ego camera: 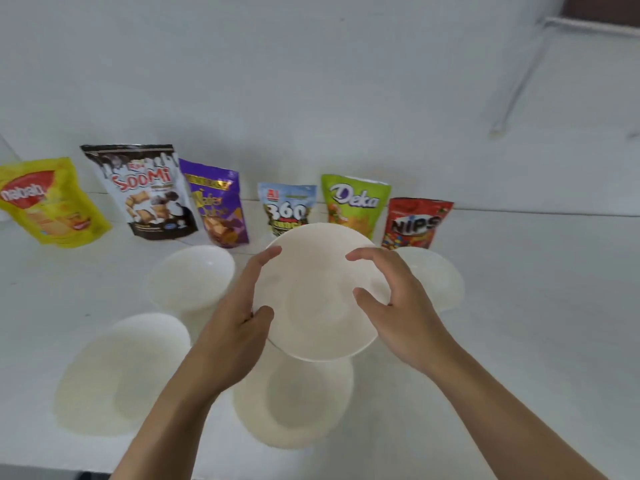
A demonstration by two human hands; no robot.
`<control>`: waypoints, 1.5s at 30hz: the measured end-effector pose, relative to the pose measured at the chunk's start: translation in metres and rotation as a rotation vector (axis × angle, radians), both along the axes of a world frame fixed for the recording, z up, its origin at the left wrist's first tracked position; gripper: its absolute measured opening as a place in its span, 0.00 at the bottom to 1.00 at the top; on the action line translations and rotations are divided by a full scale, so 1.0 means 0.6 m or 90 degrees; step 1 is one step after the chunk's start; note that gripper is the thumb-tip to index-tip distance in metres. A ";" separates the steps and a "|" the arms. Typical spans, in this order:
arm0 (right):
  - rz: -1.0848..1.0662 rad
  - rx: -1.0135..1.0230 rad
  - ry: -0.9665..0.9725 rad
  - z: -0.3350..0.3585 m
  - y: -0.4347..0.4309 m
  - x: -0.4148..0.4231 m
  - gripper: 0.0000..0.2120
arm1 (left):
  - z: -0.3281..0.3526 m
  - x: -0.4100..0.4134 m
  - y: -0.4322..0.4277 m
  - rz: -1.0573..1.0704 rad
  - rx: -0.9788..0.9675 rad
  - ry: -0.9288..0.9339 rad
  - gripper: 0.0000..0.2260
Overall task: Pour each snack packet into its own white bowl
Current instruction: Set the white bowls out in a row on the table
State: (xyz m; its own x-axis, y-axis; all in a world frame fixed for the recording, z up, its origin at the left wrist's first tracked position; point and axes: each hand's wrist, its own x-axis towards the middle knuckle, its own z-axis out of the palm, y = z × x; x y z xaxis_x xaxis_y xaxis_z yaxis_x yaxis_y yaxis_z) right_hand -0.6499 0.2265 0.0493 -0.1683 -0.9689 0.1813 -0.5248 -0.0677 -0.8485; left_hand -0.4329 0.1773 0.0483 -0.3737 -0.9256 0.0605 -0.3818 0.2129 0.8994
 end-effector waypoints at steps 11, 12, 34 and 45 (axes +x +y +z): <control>-0.048 0.127 -0.093 -0.059 0.156 -0.189 0.25 | -0.068 -0.185 0.126 -0.091 0.061 -0.030 0.37; -0.061 0.134 -0.090 -0.070 0.164 -0.196 0.25 | -0.078 -0.196 0.132 -0.093 0.076 -0.036 0.37; -0.122 0.254 -0.033 -0.166 0.223 -0.230 0.19 | -0.147 -0.249 0.153 -0.131 0.136 -0.175 0.26; -0.140 0.245 -0.021 -0.161 0.207 -0.234 0.13 | -0.140 -0.270 0.130 -0.099 0.126 -0.109 0.20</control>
